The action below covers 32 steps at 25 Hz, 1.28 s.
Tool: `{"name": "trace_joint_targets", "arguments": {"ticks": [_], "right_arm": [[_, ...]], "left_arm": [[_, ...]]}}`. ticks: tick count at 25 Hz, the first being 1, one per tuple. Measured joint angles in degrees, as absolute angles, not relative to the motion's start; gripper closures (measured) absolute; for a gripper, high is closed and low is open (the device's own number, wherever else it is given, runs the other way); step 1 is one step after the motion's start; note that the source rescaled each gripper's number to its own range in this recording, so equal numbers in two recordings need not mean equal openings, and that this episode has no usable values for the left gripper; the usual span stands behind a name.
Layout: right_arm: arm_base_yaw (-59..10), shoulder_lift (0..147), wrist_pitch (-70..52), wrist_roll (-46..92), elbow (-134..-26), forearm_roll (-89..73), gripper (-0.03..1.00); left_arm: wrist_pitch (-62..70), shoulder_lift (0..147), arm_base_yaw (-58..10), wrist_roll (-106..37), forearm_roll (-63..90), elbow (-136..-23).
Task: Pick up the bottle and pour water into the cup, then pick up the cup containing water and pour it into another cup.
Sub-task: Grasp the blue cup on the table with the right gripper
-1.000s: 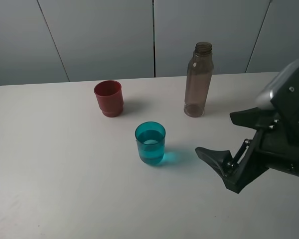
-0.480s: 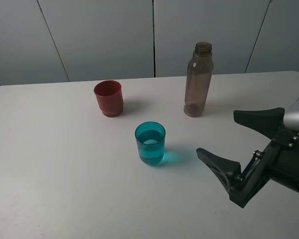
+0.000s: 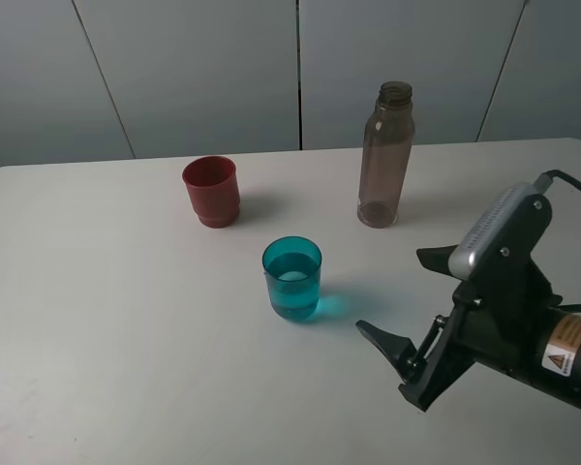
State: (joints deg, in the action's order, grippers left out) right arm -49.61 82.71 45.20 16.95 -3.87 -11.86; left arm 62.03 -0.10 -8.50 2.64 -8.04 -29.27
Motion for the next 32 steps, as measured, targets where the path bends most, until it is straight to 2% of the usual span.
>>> {"name": "trace_joint_targets", "arguments": {"ticks": [8,17,25,32], "right_arm": [[-47.2,93.9,46.1,14.4,-12.8,-6.6,-0.03],[-39.5,102.3,46.5,5.9,-18.2,13.3,-0.03],[-39.2,110.9,53.3,5.4,-22.1,16.5,-0.03],[-38.9,113.4,54.5,6.3,-24.0,17.2,-0.03]], "left_arm": [[62.0,-0.1,-8.5,2.6,-8.0,-29.3],[62.0,-0.1,-8.5,2.6,-8.0,-29.3],[62.0,-0.1,-8.5,2.8,-8.0,-29.3],[62.0,-0.1,-8.5,2.8,-8.0,-29.3]]}}
